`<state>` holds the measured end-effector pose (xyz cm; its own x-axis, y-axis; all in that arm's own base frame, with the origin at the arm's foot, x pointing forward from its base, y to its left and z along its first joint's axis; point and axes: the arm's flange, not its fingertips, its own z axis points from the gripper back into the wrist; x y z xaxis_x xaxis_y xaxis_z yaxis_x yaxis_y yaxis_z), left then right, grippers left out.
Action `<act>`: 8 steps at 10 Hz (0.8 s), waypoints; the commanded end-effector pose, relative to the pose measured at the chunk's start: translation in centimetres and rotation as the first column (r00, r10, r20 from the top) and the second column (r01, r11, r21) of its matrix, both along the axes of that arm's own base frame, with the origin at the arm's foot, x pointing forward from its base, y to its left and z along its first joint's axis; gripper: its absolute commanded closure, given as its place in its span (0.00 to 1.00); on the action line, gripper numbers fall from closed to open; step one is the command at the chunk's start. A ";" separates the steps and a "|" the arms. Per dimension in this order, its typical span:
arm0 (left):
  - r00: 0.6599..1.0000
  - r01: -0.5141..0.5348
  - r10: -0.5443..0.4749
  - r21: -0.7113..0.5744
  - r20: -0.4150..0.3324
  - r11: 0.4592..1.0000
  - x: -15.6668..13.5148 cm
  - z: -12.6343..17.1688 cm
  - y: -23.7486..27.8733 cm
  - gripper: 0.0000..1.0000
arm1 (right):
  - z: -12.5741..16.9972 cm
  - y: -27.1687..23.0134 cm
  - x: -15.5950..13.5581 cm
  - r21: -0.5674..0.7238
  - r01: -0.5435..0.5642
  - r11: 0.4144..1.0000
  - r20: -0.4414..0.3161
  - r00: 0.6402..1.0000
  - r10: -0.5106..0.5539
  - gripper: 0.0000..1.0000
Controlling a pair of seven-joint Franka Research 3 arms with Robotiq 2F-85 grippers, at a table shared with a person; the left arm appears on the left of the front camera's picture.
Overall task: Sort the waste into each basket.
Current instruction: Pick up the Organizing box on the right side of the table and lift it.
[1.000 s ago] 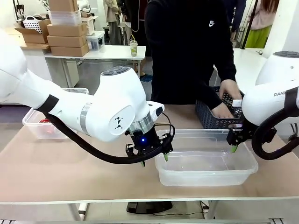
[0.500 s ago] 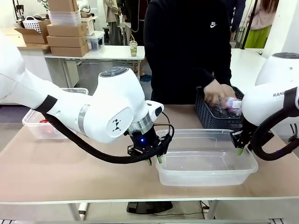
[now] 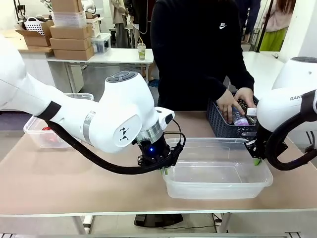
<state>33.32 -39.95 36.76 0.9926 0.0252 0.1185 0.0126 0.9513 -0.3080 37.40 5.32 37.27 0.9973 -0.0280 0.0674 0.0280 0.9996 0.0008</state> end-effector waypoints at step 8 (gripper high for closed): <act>0.996 0.027 -0.030 0.047 0.078 0.999 -4.0 12.0 3.1 1.00 | 17.6 1.7 -1.0 0.029 -0.094 0.995 0.034 0.995 0.093 1.00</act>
